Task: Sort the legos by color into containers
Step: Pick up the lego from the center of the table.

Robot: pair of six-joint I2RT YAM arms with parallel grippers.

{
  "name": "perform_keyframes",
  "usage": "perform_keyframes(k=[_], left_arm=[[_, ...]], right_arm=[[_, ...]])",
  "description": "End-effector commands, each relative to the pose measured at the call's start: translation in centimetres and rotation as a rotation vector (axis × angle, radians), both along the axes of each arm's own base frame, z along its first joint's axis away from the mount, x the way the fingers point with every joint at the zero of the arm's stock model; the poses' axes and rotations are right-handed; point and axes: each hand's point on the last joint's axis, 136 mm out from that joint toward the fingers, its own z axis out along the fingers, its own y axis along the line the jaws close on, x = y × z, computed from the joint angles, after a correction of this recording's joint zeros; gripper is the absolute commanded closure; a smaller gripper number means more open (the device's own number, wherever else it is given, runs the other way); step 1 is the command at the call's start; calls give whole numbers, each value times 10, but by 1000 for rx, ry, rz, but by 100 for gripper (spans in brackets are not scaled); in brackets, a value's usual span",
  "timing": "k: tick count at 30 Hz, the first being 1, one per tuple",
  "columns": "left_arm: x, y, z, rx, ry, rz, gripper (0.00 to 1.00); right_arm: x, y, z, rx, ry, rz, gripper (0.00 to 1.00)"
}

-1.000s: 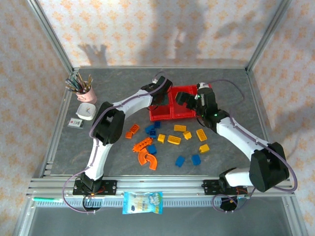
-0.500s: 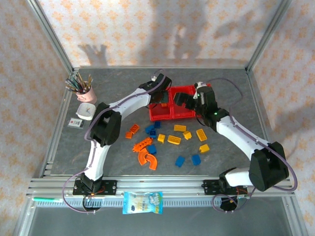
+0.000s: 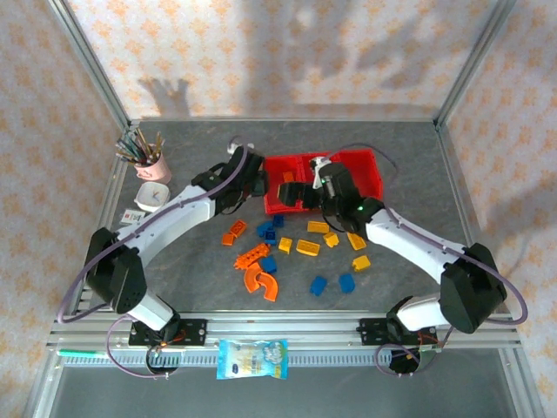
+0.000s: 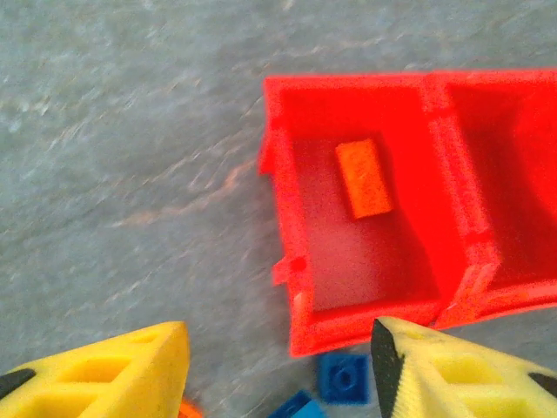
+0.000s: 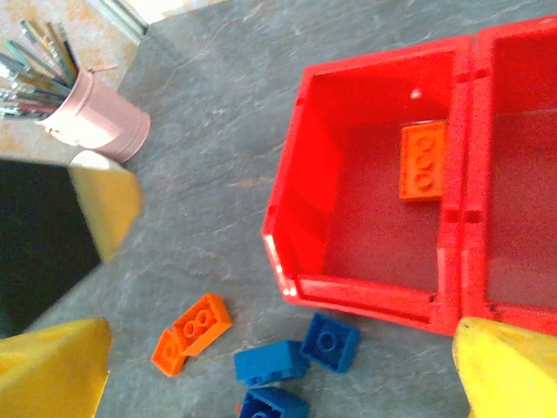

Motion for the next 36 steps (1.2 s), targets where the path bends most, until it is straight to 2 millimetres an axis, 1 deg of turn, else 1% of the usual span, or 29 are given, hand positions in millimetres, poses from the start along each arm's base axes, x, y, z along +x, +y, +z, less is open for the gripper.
perform_keyframes(k=[1,5,7,13,15,18,23,25,31,36], left_arm=[[-12,29,-24,37,24,61,39],[-23,49,-59,11,93,92,38],[-25,54,-74,-5,115,92,36],[-21,61,-106,11,197,83,32],[-20,61,-111,19,213,81,32],[-22,50,-119,-13,242,34,31],[-26,52,-133,18,287,24,30],[-29,46,-139,14,309,-3,30],[-36,28,-147,55,333,-65,29],[-43,29,-156,110,361,-62,30]], right_arm=[[-8,13,-3,40,-5,7,0],[-18,24,-15,64,6,22,0],[-20,24,-21,69,14,10,0],[-22,24,-29,87,28,-1,0],[-22,24,-31,81,30,-5,0],[-21,23,-32,70,32,-6,0],[-20,22,-32,65,27,-13,0],[-20,22,-34,62,30,-15,0],[-20,21,-36,58,33,-19,0],[-20,19,-36,56,32,-25,0]])
